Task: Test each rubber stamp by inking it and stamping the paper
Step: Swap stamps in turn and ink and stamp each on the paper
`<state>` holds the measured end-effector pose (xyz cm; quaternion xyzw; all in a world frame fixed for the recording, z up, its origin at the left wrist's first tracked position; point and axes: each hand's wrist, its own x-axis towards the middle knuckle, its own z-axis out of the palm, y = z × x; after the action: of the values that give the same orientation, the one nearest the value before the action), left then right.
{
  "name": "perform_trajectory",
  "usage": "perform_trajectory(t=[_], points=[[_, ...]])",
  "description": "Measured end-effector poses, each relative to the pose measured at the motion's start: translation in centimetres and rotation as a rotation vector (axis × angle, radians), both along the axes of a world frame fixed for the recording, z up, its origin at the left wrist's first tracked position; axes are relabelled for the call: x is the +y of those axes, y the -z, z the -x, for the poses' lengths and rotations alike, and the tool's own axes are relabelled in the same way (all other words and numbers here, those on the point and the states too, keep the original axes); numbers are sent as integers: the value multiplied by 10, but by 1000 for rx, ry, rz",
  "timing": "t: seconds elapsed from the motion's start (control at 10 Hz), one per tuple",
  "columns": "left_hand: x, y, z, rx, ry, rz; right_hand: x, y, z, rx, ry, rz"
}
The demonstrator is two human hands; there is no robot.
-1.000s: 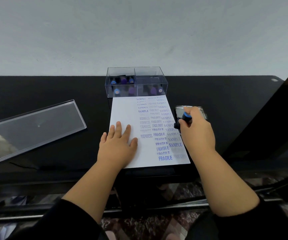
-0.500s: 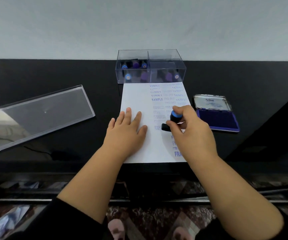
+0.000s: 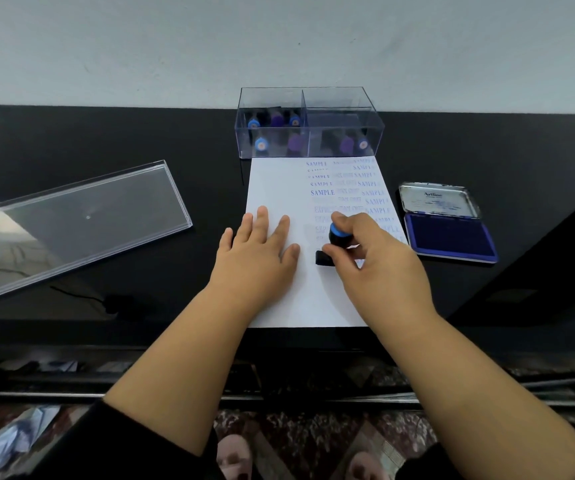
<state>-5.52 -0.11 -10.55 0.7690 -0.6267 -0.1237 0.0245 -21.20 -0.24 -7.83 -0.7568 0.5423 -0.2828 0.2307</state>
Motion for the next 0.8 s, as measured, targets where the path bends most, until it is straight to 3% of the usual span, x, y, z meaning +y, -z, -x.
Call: perform_trajectory(t=[0.6, 0.8], points=[[2, -1, 1, 0, 0, -3, 0, 7, -2, 74, -30, 28], [3, -1, 1, 3, 1, 10, -5, 6, 8, -185, 103, 65]])
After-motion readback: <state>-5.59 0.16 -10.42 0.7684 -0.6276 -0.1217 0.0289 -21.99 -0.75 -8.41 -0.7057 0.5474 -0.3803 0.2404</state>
